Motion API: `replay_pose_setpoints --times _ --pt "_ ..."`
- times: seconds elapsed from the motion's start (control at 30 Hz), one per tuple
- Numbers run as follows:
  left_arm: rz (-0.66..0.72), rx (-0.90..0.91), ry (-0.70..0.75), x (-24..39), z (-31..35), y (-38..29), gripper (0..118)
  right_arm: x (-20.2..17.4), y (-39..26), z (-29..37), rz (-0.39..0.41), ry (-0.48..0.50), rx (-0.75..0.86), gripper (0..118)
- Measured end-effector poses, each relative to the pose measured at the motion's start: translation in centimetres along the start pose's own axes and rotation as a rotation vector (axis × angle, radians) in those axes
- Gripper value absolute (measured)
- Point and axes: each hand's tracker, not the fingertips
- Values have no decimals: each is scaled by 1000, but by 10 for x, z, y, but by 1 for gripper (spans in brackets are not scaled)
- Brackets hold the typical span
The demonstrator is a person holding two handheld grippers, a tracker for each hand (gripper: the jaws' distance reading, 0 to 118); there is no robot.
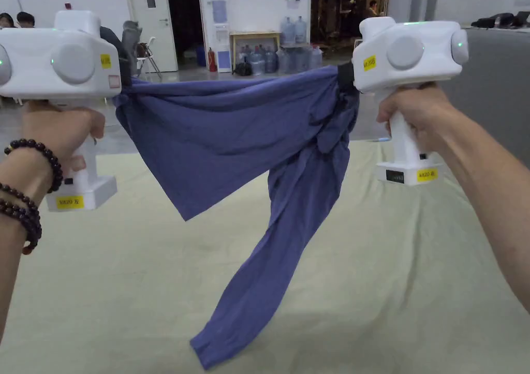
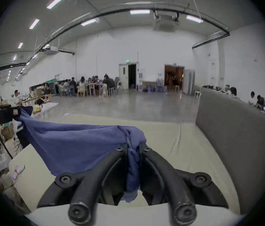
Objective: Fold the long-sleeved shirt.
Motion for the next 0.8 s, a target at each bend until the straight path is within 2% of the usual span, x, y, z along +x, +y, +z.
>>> replay_pose_setpoints --times 0.1,0.2,0.3,0.43,0.6,0.7,0.8 --pt "-9 12 22 3 -1 19 1 -2 20 5 13 -21 27 8" --pt "-37 11 19 0 -17 19 1 -2 11 1 20 -43 14 8" --pt "-35 -42 6 -1 -27 -12 1 1 -27 -10 1 -39 -26 8" --pt "-116 -168 2 1 -60 -67 1 11 -112 -54 -20 -56 -178 8" --pt "-161 -367 -2 9 -96 -149 1 12 -222 -88 -35 -30 -369 8" --pt "-132 -420 -31 2 -102 -193 1 10 -265 -82 -9 -32 -449 8" --pt "-71 -392 -49 27 -74 -214 1 3 -280 -51 -20 -36 -413 8"
